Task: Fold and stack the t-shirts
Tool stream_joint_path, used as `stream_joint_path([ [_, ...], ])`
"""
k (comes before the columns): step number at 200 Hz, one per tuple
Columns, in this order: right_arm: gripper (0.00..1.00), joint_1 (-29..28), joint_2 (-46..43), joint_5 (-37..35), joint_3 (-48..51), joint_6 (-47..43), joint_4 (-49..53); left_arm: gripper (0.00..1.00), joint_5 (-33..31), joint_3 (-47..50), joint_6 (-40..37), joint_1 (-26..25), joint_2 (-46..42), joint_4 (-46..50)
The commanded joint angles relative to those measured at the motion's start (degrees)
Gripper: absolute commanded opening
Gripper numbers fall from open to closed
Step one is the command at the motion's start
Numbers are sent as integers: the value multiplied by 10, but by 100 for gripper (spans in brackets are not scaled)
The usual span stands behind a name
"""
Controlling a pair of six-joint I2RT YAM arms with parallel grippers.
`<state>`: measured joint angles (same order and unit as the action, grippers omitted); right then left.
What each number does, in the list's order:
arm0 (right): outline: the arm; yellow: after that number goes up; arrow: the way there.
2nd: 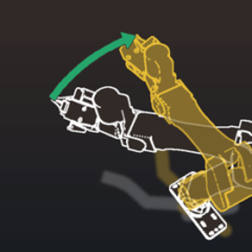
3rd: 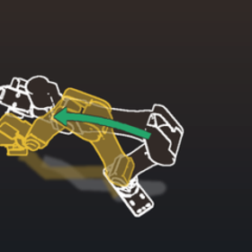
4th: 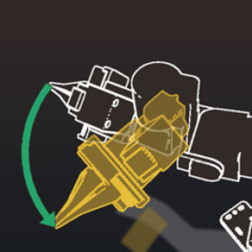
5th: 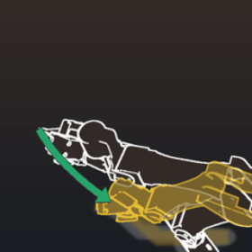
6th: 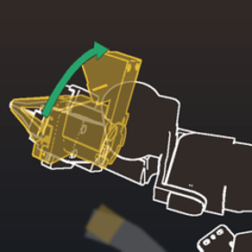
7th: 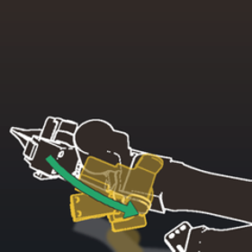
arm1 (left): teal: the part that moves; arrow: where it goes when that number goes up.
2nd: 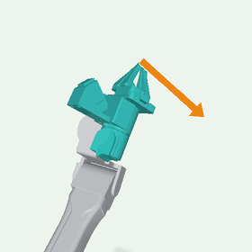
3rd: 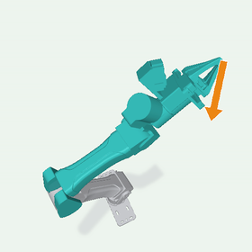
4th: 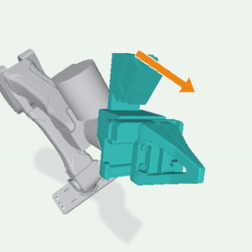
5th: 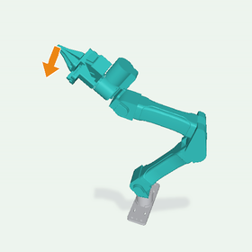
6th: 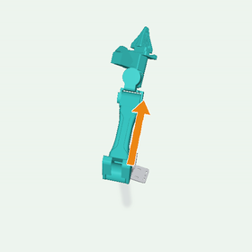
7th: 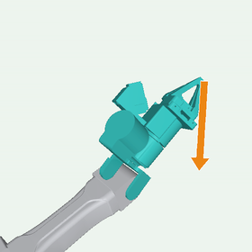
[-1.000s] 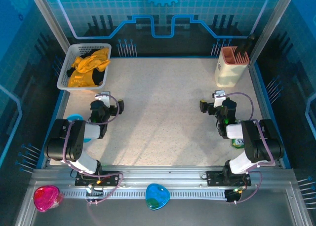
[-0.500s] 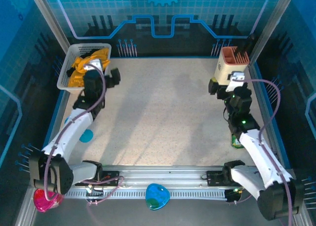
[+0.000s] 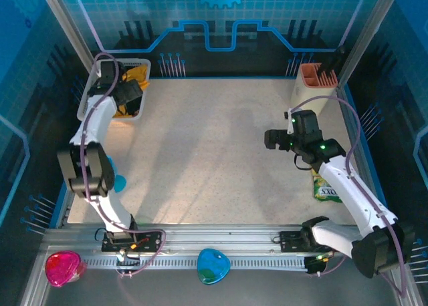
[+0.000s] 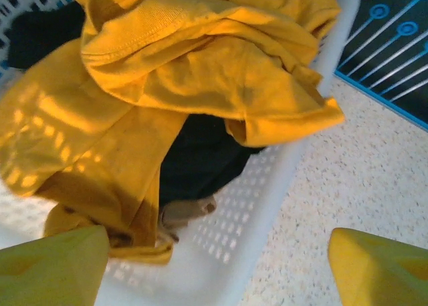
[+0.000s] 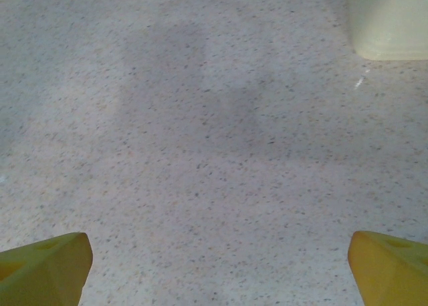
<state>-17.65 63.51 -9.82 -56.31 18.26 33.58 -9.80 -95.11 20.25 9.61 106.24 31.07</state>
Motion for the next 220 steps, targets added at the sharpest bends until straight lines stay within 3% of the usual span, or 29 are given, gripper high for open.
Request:
stream_joint_path([
  [1,98,-13,5,12,-19,9,23,84,80,-64,28,28,57,11],
  [77,95,-25,6,16,-25,14,46,75,144,-156,78,63,220,-64],
  [102,94,-28,-5,10,-19,22,53,73,157,-155,95,64,239,-107],
  [150,91,-31,-34,-5,-10,29,75,56,186,-143,144,64,241,-187],
  [171,90,-31,-43,-9,-7,33,82,54,193,-136,152,64,227,-201],
  [185,90,-31,-46,-9,-6,34,83,59,197,-129,151,64,214,-205],
  [204,90,-30,-48,-8,-7,35,81,85,195,-119,146,64,199,-211],
  [220,90,-31,-45,-4,-11,35,82,89,193,-129,140,65,203,-198],
])
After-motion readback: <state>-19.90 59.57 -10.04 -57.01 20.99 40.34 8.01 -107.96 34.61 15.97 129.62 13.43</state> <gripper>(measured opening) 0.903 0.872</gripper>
